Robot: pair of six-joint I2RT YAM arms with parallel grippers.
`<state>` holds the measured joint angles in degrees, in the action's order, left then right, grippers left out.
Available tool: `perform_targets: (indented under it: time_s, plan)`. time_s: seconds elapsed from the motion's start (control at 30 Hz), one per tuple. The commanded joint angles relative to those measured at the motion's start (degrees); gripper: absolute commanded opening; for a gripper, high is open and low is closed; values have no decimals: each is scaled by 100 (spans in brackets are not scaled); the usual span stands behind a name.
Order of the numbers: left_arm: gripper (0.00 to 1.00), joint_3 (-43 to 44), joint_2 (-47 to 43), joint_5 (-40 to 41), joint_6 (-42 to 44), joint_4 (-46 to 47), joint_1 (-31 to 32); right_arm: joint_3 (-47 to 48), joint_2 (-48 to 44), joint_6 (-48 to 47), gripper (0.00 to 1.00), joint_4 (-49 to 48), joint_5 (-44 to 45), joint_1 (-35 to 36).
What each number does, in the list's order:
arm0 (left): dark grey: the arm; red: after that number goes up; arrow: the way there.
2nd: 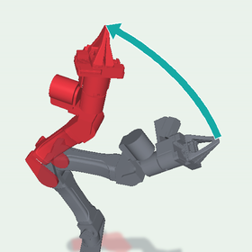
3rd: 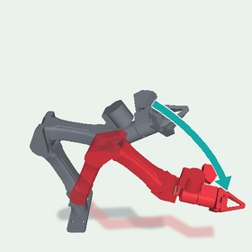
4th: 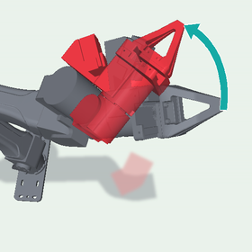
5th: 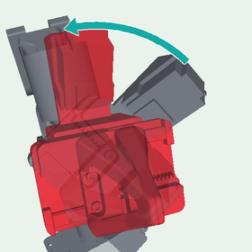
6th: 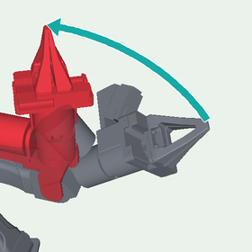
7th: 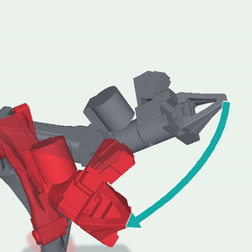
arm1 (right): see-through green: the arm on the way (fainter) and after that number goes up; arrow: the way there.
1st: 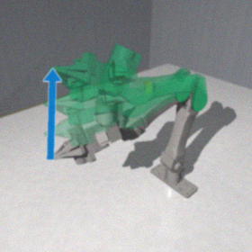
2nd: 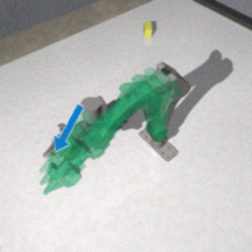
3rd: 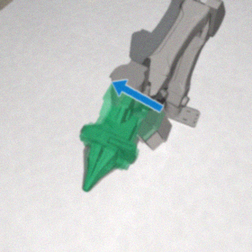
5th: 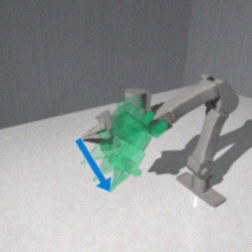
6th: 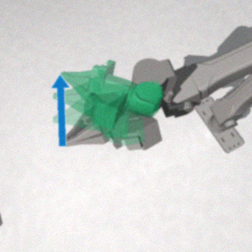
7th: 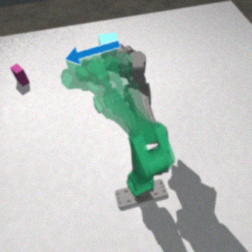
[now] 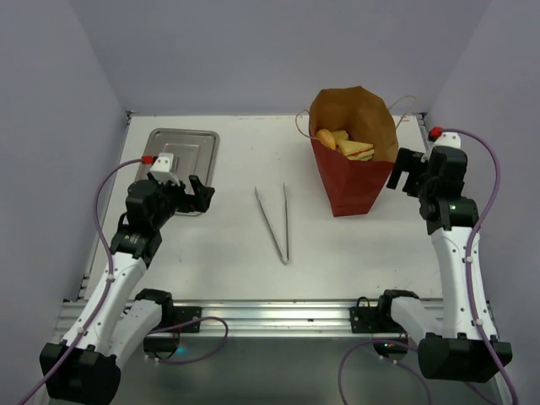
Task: Take the fake bread out of the paper bag
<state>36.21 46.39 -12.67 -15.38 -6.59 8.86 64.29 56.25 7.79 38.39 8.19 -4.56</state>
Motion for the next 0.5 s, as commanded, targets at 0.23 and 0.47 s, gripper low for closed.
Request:
perform_targets:
  time_s: [0.23, 0.47]
  plan:
    - [100, 0, 10, -201, 140, 299, -34, 391, 113, -1954, 99, 159, -2274, -1]
    - [100, -8, 19, -324, 131, 360, -34, 804, 334, -2809, 99, 713, -2866, 7]
